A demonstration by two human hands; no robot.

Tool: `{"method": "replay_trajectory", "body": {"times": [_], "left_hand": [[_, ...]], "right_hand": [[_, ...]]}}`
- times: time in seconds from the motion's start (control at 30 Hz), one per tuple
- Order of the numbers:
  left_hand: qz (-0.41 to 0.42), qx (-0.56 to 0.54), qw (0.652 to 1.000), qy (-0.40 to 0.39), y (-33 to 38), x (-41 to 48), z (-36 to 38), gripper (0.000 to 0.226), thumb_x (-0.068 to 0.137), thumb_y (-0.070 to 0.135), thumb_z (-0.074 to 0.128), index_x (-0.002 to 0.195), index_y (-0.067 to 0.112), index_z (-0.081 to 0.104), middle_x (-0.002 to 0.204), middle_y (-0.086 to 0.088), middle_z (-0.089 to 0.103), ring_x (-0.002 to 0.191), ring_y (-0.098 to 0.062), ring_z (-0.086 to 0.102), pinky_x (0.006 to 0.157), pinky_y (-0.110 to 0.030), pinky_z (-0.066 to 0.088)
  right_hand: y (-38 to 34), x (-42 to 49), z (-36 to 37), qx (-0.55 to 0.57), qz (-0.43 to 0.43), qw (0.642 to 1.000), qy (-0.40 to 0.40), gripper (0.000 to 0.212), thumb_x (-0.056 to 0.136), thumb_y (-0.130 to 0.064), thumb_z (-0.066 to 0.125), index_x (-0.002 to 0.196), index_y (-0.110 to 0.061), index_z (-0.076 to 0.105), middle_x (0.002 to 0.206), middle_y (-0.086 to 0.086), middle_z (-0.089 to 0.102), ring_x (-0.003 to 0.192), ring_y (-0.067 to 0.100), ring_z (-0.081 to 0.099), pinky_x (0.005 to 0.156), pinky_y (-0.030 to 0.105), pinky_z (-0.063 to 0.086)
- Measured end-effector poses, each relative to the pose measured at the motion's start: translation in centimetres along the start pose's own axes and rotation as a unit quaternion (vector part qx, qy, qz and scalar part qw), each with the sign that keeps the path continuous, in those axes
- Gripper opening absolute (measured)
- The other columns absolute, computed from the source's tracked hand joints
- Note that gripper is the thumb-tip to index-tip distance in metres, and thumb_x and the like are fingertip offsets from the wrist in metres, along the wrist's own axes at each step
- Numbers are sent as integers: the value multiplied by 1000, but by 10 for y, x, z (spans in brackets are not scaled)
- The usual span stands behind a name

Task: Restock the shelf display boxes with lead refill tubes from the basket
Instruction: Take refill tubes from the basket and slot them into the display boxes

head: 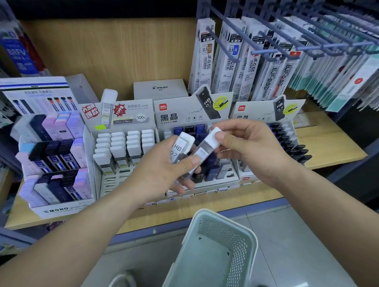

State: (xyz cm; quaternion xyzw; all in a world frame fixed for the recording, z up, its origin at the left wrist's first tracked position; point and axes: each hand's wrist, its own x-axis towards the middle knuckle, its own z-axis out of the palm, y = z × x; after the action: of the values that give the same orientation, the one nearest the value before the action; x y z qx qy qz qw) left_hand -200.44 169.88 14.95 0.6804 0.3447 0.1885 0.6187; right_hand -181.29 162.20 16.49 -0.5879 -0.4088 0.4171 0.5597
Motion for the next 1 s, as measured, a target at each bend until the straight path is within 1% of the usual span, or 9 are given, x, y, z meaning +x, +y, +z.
{"method": "replay_trajectory", "body": {"times": [0.07, 0.2, 0.33, 0.47, 0.53, 0.6, 0.73, 0.83, 1.0], "left_hand": [[7, 43, 999, 32, -3, -2, -7, 16, 96, 23, 65, 110, 18, 57, 86, -5, 73, 52, -23, 64, 43, -29, 48], [5, 92, 992, 86, -16, -11, -33, 12, 94, 26, 66, 103, 20, 60, 69, -3, 65, 39, -17, 42, 38, -24, 35], [-27, 76, 992, 102, -27, -28, -63, 21, 97, 32, 61, 107, 14, 56, 66, -3, 47, 43, -17, 32, 43, -24, 29], [-56, 67, 992, 93, -40, -50, -94, 24, 98, 38, 57, 107, 16, 51, 68, -4, 37, 52, -19, 27, 47, -26, 28], [-70, 73, 991, 83, -46, -60, -105, 21, 99, 32, 56, 108, 15, 49, 69, -6, 34, 57, -22, 29, 46, -27, 30], [-84, 91, 989, 79, -53, -70, -114, 19, 101, 27, 54, 112, 12, 47, 73, -10, 37, 61, -23, 34, 45, -23, 37], [-79, 131, 985, 83, -60, -86, -128, 13, 103, 23, 52, 113, 16, 51, 65, -9, 48, 53, -16, 45, 48, -18, 41], [-72, 135, 984, 90, -60, -91, -132, 5, 102, 23, 54, 106, 24, 55, 63, -4, 56, 49, -9, 51, 48, -15, 42], [-55, 92, 987, 119, -55, -92, -138, 9, 102, 11, 53, 95, 16, 57, 67, -7, 56, 48, -7, 53, 45, -15, 42]], "right_hand": [[-3, 0, 1, 12, -4, 1000, 13, 9, 94, -5, 64, 99, -10, 70, 87, 12, 70, 73, 24, 68, 70, 35, 61], [-7, 5, 16, 3, -26, 999, 36, 7, 95, -5, 64, 99, -8, 68, 85, 11, 70, 68, 23, 69, 67, 35, 61], [-9, 13, 52, -54, -78, 994, 47, 9, 91, -4, 70, 91, -12, 69, 78, 6, 71, 63, 21, 71, 65, 35, 62], [-2, 26, 94, -186, -147, 971, 19, 7, 86, -13, 76, 91, -16, 73, 80, -3, 72, 69, 18, 71, 68, 28, 58], [5, 32, 114, -260, -173, 950, -10, 8, 86, -17, 76, 92, -20, 73, 80, -12, 68, 70, 11, 68, 72, 25, 55], [12, 38, 129, -329, -197, 923, -38, 8, 88, -20, 74, 94, -23, 71, 82, -15, 68, 75, 8, 67, 80, 30, 55], [26, 46, 139, -396, -197, 895, -61, 5, 91, -18, 69, 95, -18, 70, 89, -5, 72, 83, 12, 67, 80, 39, 56], [29, 48, 136, -411, -196, 889, -46, 4, 91, -15, 68, 95, -16, 70, 88, -2, 72, 81, 15, 67, 78, 41, 56], [29, 45, 136, -389, -178, 902, -53, 6, 91, -17, 71, 97, -18, 69, 89, -4, 71, 81, 11, 68, 79, 32, 58]]}}
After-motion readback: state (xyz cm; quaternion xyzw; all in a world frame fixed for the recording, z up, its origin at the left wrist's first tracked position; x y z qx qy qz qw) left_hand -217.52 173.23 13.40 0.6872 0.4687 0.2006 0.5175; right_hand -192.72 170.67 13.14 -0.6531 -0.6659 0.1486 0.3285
